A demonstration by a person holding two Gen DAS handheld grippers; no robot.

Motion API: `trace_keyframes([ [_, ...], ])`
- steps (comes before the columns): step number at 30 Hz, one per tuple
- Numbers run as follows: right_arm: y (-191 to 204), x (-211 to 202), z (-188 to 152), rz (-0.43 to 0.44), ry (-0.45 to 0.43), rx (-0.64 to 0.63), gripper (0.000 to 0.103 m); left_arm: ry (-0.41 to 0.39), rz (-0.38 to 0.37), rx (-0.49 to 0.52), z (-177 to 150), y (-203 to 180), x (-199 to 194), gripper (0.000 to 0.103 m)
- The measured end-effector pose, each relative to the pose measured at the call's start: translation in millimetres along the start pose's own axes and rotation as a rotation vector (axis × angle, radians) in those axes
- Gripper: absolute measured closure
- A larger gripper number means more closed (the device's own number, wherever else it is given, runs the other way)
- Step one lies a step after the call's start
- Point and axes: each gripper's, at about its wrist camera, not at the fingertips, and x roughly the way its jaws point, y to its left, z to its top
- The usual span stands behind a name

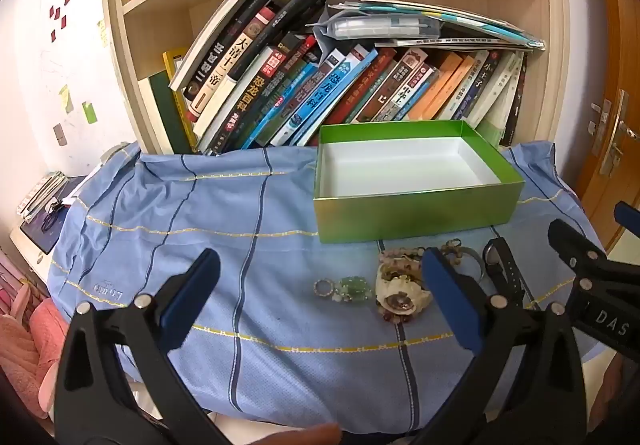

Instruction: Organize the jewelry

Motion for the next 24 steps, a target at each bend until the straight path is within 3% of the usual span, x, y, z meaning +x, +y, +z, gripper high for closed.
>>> trace_keyframes([
  [24,0.9,-1.2,-1.1,0.003,0.001,0.005,0.002,0.010,-0.010,-0.025,-1.1,3.8,1.8,0.004],
])
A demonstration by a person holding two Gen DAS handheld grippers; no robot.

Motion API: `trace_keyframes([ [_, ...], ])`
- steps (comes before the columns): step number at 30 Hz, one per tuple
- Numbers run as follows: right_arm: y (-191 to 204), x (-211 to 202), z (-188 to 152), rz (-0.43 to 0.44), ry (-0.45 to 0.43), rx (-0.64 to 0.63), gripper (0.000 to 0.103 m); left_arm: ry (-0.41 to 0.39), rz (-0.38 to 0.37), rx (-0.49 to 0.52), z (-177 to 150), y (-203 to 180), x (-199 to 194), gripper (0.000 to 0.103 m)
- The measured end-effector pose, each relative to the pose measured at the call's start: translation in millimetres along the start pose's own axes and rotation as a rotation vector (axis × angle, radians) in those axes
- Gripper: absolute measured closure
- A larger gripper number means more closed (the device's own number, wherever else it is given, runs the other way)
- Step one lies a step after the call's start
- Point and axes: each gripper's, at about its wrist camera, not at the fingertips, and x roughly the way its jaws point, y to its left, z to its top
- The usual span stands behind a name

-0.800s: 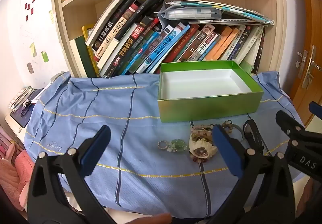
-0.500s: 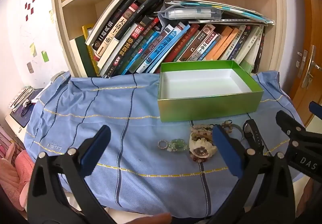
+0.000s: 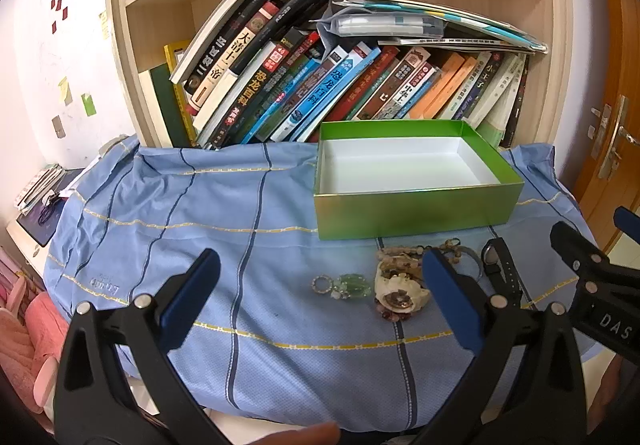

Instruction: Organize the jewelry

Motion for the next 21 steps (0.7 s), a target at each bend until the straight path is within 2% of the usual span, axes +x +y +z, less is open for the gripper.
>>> trace_keyframes([
  [21,-0.4,-0.4,-0.5,0.000,-0.002,-0.001,0.002,0.003,-0.003,-0.004,-0.8,1.8,0.3,0.004],
])
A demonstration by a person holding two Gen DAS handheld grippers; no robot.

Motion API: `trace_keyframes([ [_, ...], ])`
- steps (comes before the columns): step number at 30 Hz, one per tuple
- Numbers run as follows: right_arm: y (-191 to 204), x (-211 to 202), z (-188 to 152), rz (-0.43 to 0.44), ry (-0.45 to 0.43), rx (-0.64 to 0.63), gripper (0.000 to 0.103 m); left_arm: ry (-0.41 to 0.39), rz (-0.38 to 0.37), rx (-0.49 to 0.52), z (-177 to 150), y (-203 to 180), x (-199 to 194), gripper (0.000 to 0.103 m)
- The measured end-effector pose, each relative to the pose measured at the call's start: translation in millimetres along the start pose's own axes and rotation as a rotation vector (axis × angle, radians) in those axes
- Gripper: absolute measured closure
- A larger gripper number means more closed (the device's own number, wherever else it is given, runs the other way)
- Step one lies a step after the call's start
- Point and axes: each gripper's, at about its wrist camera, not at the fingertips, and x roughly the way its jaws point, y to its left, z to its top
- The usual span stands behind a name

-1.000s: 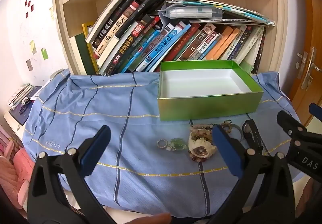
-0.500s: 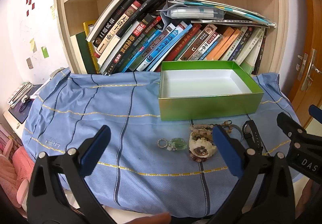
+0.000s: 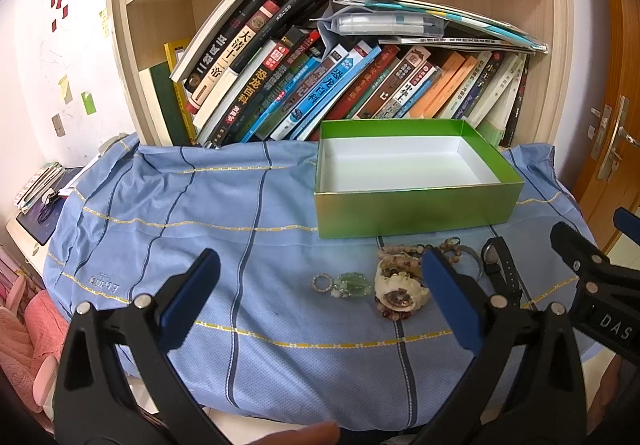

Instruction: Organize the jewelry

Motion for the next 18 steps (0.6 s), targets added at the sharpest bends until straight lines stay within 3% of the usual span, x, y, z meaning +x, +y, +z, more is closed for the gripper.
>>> trace_keyframes([
  [18,-2.3,-4.2,-1.4,0.006,-0.009,0.009,0.002,-0.006,0.002,0.000,-0.2,0.3,-2.3,0.004],
])
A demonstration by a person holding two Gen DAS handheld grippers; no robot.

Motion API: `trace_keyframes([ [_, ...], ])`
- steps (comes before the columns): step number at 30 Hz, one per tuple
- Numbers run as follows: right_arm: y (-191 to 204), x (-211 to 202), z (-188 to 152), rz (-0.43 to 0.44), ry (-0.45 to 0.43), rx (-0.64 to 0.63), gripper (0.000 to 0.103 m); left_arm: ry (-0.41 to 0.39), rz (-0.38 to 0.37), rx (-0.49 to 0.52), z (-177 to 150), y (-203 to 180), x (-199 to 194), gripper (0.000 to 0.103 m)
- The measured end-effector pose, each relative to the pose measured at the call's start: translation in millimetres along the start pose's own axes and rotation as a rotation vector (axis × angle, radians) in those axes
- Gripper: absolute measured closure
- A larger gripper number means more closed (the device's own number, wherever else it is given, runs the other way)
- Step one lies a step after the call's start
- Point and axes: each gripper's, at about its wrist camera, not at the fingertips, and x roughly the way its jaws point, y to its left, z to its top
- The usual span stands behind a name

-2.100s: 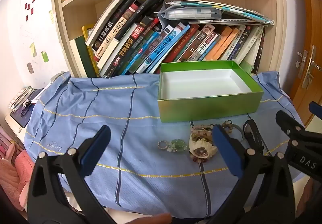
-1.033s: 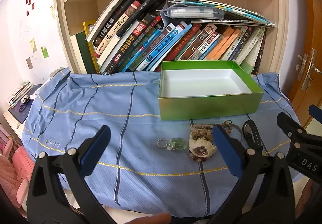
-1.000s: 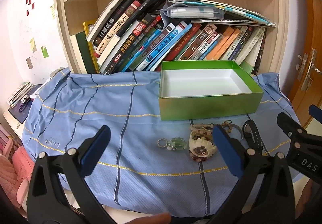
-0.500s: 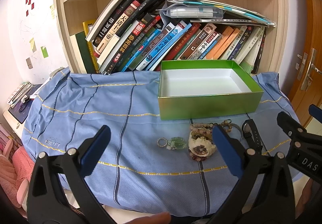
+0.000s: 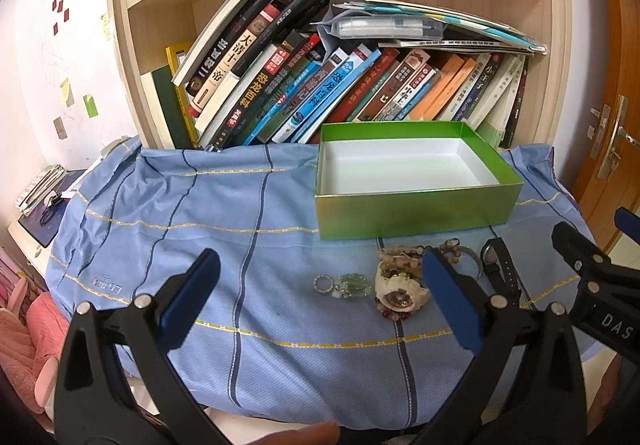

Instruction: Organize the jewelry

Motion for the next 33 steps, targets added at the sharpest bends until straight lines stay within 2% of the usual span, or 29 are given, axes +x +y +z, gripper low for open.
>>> trace_keyframes([
  [33,0.1,7.9,1.2,0.004,0.028,0.009,0.002,0.019,-0.002,0.010,-0.9,-1.1,7.8,0.004],
])
